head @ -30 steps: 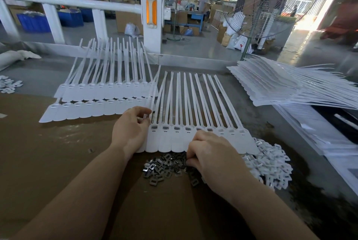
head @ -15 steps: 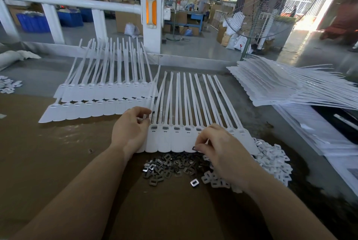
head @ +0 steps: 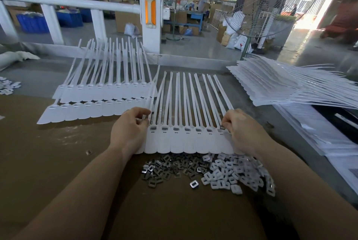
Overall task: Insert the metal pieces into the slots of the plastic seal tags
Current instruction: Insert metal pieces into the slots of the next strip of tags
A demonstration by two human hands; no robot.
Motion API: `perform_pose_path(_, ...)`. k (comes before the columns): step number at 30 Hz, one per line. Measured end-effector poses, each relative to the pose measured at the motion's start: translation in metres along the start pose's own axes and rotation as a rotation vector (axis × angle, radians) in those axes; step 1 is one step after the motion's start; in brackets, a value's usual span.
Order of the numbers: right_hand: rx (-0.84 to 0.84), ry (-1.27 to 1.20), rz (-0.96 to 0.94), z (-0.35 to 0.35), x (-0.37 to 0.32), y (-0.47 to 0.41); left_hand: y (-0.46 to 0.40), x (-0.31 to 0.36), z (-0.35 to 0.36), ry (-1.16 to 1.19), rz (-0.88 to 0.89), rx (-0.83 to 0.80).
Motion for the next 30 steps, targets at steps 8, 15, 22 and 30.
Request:
perform_pose_path(8, -0.067, -0.013, 0.01, -0.003, -0.003, -0.002, 0.001, 0.0, 0.0, 0.003, 0.001, -0.006)
perform_pose_path(15, -0.137, 0.029, 0.003, -0.002, -0.003, -0.005, 0.002, 0.001, -0.001, 0.0, 0.001, -0.003)
perform_pose_path(22, 0.047, -0.078, -0.025, -0.008, -0.004, 0.001, 0.001, 0.002, -0.001, 0.012, -0.002, -0.008)
perform_pose_path(30, 0.141, -0.168, -0.084, -0.006, -0.018, 0.019, 0.002, 0.002, -0.001, 0.01, 0.01, -0.01)
Point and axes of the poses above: each hand's wrist, its own y-axis away from the middle knuckle, its own z-axis out of the palm, x = y × z, the point moved 3 cm from there along -y, towards the middle knuckle, and after that the axes turned 6 degrees about -y, right-handed, at the moved point
